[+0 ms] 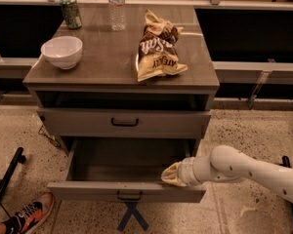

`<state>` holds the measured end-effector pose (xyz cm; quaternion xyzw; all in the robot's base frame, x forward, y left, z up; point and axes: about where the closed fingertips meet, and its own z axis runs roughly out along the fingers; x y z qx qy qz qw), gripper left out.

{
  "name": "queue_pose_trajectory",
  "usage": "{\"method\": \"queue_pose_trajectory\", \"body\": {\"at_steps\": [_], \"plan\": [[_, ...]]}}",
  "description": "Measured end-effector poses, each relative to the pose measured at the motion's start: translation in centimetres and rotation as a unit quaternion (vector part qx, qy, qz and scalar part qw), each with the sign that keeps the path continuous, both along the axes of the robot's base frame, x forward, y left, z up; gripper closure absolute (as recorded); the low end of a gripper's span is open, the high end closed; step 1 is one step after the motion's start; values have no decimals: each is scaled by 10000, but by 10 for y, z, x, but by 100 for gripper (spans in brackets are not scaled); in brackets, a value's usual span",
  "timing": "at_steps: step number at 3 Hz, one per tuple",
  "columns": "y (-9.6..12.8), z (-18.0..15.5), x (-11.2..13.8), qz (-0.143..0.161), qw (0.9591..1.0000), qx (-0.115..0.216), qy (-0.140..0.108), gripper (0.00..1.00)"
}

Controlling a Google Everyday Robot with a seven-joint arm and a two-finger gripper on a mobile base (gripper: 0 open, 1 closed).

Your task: Open middle drawer

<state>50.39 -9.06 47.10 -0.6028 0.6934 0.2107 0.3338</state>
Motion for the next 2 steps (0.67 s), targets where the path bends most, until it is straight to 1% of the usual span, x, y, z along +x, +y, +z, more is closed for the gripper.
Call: {"method": "queue_pose_trajectory", "body": {"at_steps": [2], "plan": [[7,-24,5,16,9996,-196,184,100]]}}
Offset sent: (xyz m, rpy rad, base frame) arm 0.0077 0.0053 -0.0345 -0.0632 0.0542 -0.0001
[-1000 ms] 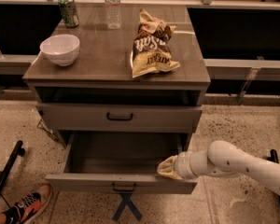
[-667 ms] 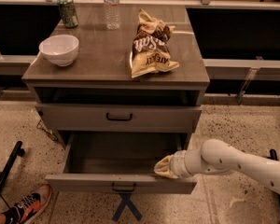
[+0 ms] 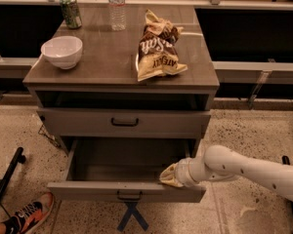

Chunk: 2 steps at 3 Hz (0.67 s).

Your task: Open middle drawer

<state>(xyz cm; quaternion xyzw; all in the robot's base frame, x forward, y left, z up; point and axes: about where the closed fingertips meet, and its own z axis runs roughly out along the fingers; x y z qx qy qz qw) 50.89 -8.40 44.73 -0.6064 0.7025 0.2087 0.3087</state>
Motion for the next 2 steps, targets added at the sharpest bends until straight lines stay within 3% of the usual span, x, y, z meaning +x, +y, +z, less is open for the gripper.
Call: {"method": "queue_pose_trajectory", "body": {"at_steps": [2], "plan": [[-5,-11,-8,-17,9999,-43,162,100]]}}
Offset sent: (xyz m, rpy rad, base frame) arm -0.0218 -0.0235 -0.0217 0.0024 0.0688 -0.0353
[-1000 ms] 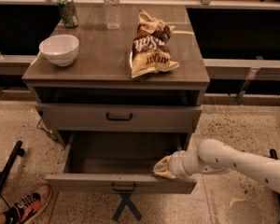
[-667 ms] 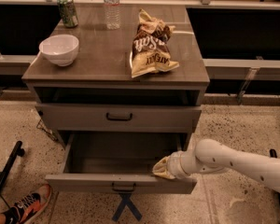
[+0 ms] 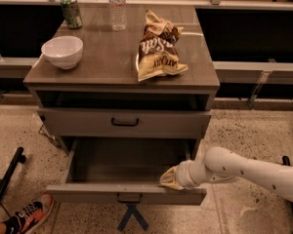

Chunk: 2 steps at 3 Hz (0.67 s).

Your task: Open middle drawer

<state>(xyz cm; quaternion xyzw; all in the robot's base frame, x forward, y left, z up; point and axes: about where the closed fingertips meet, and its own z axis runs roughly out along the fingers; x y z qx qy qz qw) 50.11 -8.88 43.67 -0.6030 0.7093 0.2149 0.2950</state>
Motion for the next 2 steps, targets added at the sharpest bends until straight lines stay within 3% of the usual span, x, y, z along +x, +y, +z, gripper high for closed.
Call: {"method": "queue_pose_trajectory", "body": {"at_steps": [1,2], "plan": [[0,1,0,0,10000,1,1,100],[-16,-4,-17,-120,9998,26,129,100]]}}
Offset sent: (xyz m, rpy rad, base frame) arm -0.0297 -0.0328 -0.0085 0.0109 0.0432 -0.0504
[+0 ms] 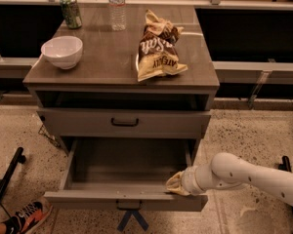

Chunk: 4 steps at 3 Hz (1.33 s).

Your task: Open middle drawer

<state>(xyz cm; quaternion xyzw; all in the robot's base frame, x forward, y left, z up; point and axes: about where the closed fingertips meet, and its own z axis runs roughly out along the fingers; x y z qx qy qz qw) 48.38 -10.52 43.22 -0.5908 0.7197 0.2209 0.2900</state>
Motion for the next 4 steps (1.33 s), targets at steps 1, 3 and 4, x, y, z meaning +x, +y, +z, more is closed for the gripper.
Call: {"method": "queue_pose_trajectory", "body": {"at_steps": [1,3,4], "plan": [[-9,-2,-9,-58,10000,-14,59,100],[-18,20,-3,-132,9997,172,-117,100],[-31,54,8,-255,9981,357,-438,100]]}}
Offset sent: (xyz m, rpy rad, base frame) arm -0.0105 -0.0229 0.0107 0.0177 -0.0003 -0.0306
